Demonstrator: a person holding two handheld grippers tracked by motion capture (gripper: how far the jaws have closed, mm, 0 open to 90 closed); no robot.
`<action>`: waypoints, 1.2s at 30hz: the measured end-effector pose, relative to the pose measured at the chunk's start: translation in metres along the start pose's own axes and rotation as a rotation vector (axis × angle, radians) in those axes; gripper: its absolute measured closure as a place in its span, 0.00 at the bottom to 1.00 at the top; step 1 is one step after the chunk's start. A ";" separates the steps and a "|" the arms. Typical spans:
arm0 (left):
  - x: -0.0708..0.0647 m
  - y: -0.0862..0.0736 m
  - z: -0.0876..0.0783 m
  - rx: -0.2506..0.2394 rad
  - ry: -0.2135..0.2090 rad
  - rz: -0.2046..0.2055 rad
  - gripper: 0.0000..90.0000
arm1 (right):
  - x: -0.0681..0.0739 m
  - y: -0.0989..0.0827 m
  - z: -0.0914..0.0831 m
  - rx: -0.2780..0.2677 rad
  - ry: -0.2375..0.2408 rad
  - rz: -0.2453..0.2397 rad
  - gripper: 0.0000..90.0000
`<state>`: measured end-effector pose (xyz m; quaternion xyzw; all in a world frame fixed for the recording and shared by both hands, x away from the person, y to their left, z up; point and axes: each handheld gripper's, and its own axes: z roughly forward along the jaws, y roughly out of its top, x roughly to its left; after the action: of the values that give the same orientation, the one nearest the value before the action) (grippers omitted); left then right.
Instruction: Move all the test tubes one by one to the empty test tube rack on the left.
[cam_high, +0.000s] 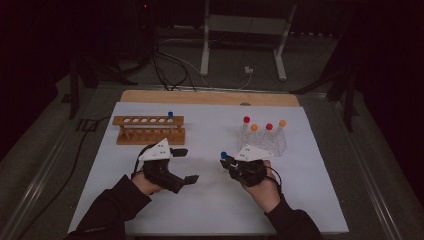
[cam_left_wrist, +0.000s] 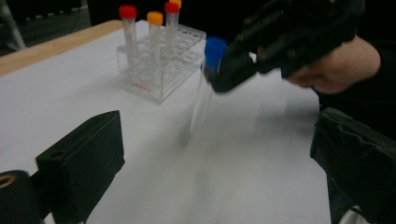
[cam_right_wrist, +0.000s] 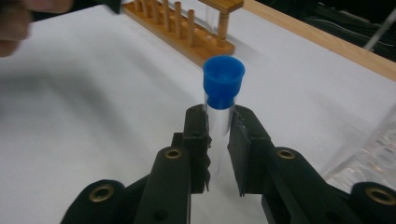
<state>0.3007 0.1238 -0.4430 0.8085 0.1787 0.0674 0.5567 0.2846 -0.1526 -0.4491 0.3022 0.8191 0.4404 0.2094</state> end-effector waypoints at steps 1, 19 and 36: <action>0.000 0.003 0.003 -0.001 -0.002 0.001 0.04 | 0.001 0.000 0.000 -0.001 0.005 0.001 0.86; -0.002 0.030 0.050 -0.003 -0.021 0.061 0.51 | 0.006 0.001 -0.002 -0.011 0.035 0.003 0.86; -0.002 0.032 0.057 0.007 -0.037 0.113 0.86 | 0.005 0.002 -0.005 -0.032 0.042 0.011 0.85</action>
<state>0.3231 0.0628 -0.4345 0.8202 0.1226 0.0832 0.5525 0.2787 -0.1515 -0.4449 0.2940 0.8143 0.4610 0.1947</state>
